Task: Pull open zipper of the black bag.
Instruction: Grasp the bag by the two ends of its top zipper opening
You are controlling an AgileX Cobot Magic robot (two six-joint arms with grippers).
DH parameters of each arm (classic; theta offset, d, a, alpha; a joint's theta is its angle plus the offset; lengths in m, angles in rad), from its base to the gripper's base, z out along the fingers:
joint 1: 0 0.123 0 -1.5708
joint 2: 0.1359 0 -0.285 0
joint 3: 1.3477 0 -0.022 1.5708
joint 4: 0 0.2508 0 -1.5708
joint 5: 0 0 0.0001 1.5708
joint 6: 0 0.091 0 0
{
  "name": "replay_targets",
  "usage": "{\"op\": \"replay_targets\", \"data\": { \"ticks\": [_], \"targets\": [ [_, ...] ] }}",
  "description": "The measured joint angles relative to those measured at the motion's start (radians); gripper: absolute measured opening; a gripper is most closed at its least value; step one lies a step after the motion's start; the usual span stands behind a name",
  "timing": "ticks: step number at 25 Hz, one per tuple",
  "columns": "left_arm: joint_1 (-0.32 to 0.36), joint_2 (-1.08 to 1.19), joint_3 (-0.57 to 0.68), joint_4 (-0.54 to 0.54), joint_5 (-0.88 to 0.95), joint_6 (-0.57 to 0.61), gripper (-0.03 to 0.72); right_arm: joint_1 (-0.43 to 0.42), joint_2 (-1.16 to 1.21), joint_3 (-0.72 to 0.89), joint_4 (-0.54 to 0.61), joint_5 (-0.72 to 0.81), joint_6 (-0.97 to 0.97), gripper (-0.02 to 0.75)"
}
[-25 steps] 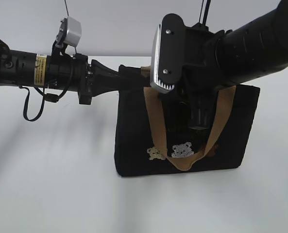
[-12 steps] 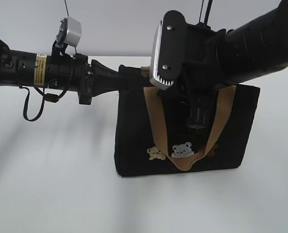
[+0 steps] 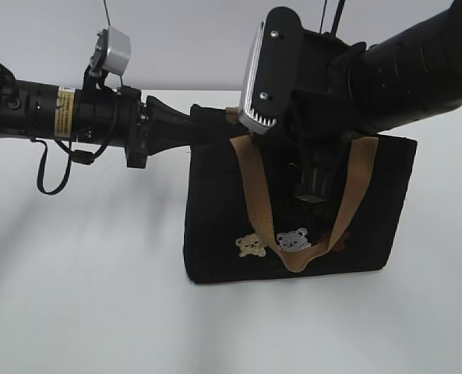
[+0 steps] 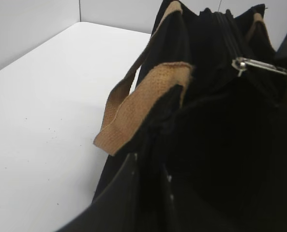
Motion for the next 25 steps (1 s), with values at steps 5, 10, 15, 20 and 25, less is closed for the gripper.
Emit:
{"op": "replay_targets", "data": {
  "ticks": [5,10,15,20,25],
  "targets": [
    [0.000,0.000,0.000,0.001,0.000,0.000,0.043,0.000,-0.001,0.000,0.000,-0.002,0.006,-0.015],
    [0.000,0.000,0.000,0.001,-0.008,0.000,0.043,0.000,-0.025,0.000,-0.002,0.007,0.064,-0.015],
    [-0.001,0.000,-0.006,0.002,-0.021,0.000,0.043,0.000,-0.056,0.001,-0.004,0.038,0.120,-0.015],
    [-0.001,0.000,-0.006,0.003,-0.026,0.000,0.043,0.000,-0.065,-0.007,-0.007,0.057,0.213,-0.015],
    [-0.001,0.000,-0.006,0.017,-0.023,0.000,0.043,-0.001,-0.060,-0.044,-0.008,0.065,0.297,-0.015]
  ]
}}
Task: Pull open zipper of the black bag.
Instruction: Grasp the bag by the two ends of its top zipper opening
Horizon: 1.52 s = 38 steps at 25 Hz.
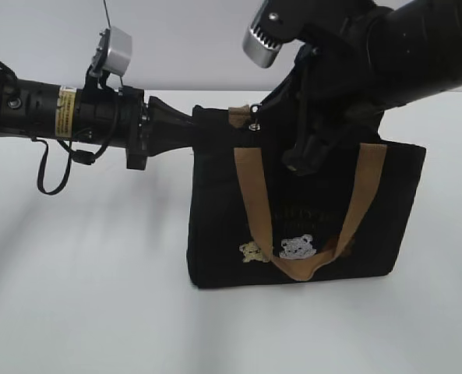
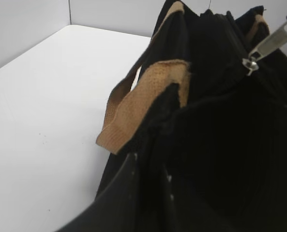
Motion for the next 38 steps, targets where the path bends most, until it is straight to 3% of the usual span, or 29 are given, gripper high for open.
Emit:
{"op": "replay_targets", "data": {
  "ticks": [15,25,38],
  "targets": [
    [-0.001,0.000,0.000,0.007,0.004,0.000,0.043,-0.011,0.014,-0.044,-0.018,0.039,0.115,-0.015],
    [-0.005,0.000,0.000,0.007,0.004,0.000,0.043,-0.165,0.014,-0.113,-0.053,0.260,0.358,-0.015],
    [-0.005,0.000,0.000,0.007,0.008,0.000,0.043,-0.332,0.014,-0.176,-0.201,0.469,0.595,-0.015]
  ]
}}
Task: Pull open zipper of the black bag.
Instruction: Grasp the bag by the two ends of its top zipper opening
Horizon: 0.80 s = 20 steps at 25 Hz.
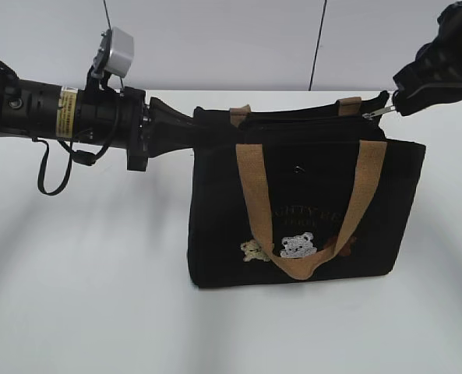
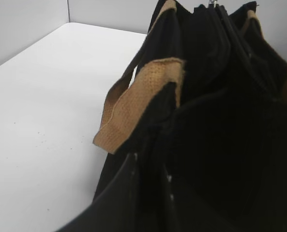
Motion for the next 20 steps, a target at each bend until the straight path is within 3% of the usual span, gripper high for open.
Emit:
{"op": "replay_targets", "data": {
  "ticks": [12,15,20],
  "targets": [
    [0.000,0.000,0.000,-0.002,-0.001,-0.001,0.043,-0.004,0.000,0.000,0.026,0.013,0.050,-0.003],
    [0.000,0.000,0.000,-0.007,-0.003,-0.001,0.077,-0.004,0.000,0.000,0.054,0.016,0.052,0.102],
    [0.000,-0.021,0.000,0.004,-0.006,-0.032,0.302,-0.004,-0.001,0.000,0.077,0.022,0.052,0.400]
  ]
}}
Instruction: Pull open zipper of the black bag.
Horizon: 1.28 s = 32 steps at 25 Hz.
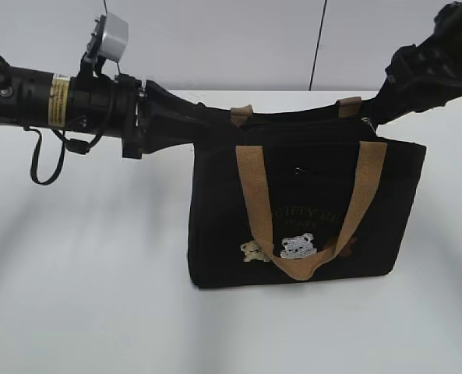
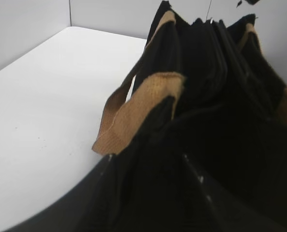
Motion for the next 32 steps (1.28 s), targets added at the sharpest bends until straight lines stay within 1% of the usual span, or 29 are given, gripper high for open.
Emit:
{"op": "replay_targets", "data": {
  "ticks": [2,4,6,7,9,11,14,16,17,19,21,22,23,25,26,28,30,31,32],
  "targets": [
    [0.000,-0.039,0.000,0.018,0.007,-0.041,0.337,0.000,-0.007,0.000,0.000,0.011,0.000,0.447],
    [0.000,-0.086,0.000,0.060,0.053,-0.106,0.351,0.000,-0.022,0.000,0.000,0.022,0.000,0.468],
    [0.000,-0.165,0.000,0.134,0.174,-0.209,0.356,0.000,-0.047,0.000,0.000,0.025,0.000,0.474],
    [-0.001,-0.196,0.000,0.178,0.258,-0.257,0.357,0.000,-0.062,0.000,0.000,0.025,0.000,0.475],
    [-0.001,-0.266,0.000,0.233,0.432,-0.375,0.358,-0.001,-0.092,0.000,0.000,0.028,0.000,0.476],
    [-0.001,-0.320,0.000,0.249,0.629,-0.487,0.359,-0.001,-0.117,0.000,0.000,0.034,0.000,0.479],
    [-0.001,-0.379,0.003,0.252,0.897,-0.699,0.359,-0.001,-0.151,0.000,0.000,0.050,0.000,0.480],
    [-0.001,-0.402,0.020,0.251,1.109,-0.778,0.359,-0.001,-0.169,0.000,0.000,0.070,0.001,0.480],
    [-0.001,-0.406,0.028,0.214,1.185,-0.795,0.361,-0.001,-0.175,0.000,0.000,0.085,0.006,0.480],
    [-0.001,-0.409,0.038,0.089,1.355,-0.809,0.367,-0.001,-0.185,0.000,0.001,0.119,0.023,0.480],
    [-0.001,-0.409,0.040,-0.076,1.487,-0.802,0.371,-0.001,-0.190,0.000,0.001,0.151,0.045,0.480],
    [0.000,-0.411,0.040,-0.168,1.561,-0.753,0.372,-0.001,-0.192,0.000,0.001,0.165,0.057,0.480],
    [0.000,-0.411,0.040,-0.251,1.587,-0.691,0.373,-0.001,-0.192,0.000,0.002,0.177,0.066,0.480],
    [0.000,-0.411,0.040,-0.496,1.610,-0.496,0.375,-0.001,-0.194,0.000,0.003,0.197,0.078,0.480],
    [0.000,-0.411,0.040,-0.603,1.613,-0.380,0.375,-0.001,-0.195,-0.001,0.003,0.205,0.081,0.480],
    [0.000,-0.411,0.040,-0.872,1.624,-0.110,0.373,-0.001,-0.200,-0.001,0.003,0.215,0.084,0.480],
    [0.000,-0.411,0.034,-1.103,1.662,0.144,0.368,-0.001,-0.201,-0.001,0.003,0.229,0.093,0.480],
    [0.000,-0.413,0.027,-1.207,1.690,0.269,0.368,-0.001,-0.201,-0.001,0.003,0.239,0.106,0.480],
    [0.000,-0.416,0.016,-1.290,1.727,0.362,0.367,-0.002,-0.201,-0.001,0.001,0.252,0.125,0.480]
  ]
}}
